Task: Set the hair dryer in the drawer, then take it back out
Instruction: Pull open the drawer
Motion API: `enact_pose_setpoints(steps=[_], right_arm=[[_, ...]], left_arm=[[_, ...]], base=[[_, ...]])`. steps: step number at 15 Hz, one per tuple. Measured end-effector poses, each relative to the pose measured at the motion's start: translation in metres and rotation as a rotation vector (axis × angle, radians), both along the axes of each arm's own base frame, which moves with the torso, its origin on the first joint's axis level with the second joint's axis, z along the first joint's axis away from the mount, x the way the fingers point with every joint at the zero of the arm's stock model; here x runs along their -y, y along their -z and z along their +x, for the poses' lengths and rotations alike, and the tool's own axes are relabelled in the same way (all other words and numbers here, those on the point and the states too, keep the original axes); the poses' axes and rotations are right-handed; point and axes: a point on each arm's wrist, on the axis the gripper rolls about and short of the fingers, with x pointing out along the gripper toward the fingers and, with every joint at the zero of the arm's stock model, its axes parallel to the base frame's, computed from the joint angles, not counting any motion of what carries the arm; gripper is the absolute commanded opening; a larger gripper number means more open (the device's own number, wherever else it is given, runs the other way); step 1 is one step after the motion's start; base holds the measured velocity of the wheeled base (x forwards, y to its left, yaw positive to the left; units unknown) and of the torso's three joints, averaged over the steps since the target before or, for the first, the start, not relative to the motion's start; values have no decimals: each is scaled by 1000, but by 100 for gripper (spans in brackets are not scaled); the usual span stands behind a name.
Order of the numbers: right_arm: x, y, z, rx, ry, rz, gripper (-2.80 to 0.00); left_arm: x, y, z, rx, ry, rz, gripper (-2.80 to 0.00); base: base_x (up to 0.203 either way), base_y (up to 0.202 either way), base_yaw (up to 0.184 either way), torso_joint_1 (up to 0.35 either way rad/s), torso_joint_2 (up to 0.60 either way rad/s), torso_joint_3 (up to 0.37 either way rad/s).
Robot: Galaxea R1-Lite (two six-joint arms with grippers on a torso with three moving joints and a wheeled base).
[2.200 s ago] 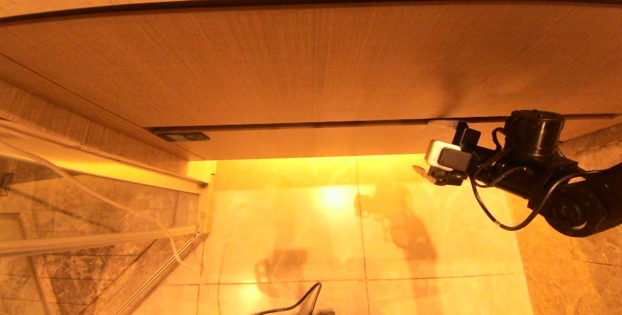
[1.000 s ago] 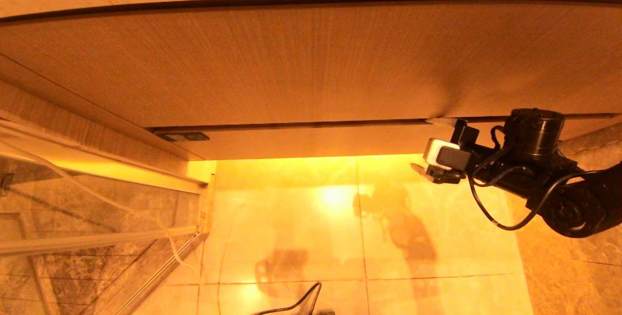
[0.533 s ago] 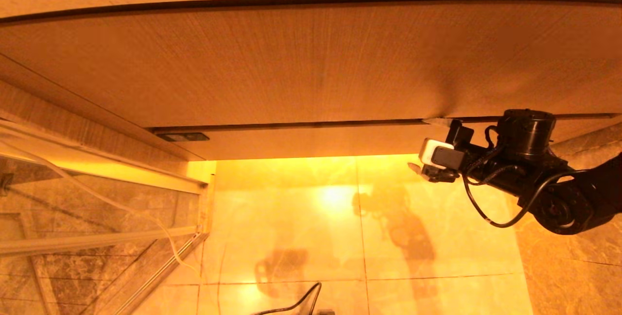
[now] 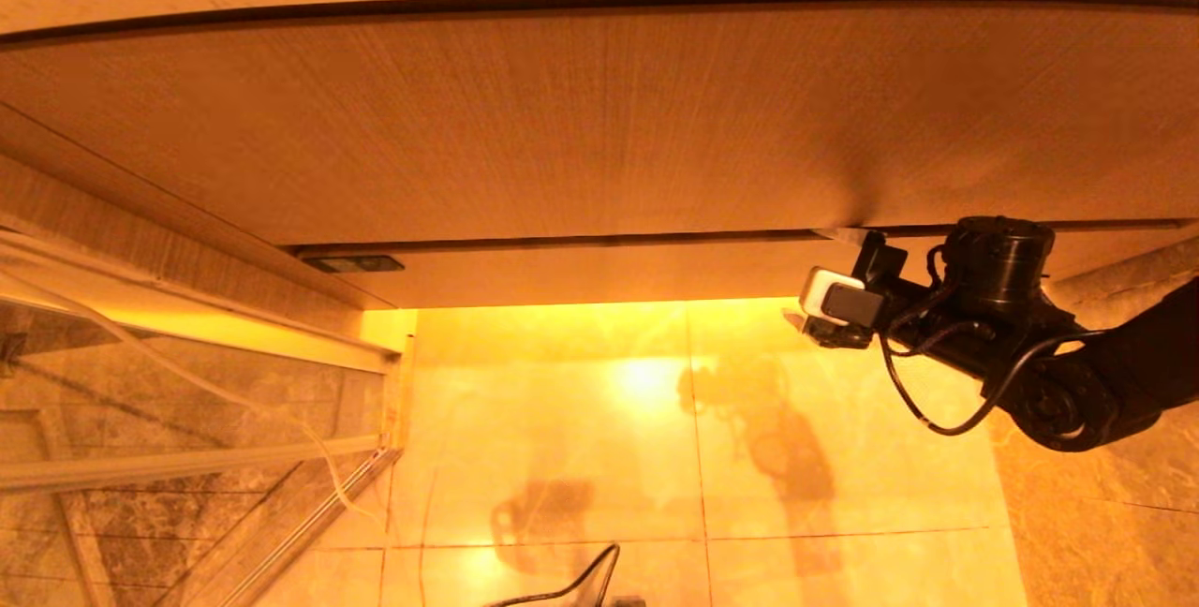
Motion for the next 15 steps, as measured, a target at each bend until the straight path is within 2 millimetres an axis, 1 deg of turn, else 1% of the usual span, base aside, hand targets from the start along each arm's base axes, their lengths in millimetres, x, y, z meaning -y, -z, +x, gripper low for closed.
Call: enact_pose_setpoints(steps=[5, 15], right_arm=[[1, 12, -3, -116, 0, -26, 0], [4, 17, -7, -169, 19, -56, 0]], left_arm=[[0, 0, 0, 0, 0, 0, -280], [0, 0, 0, 0, 0, 0, -280]], base=[[0, 0, 0, 0, 0, 0], [0, 0, 0, 0, 0, 0]])
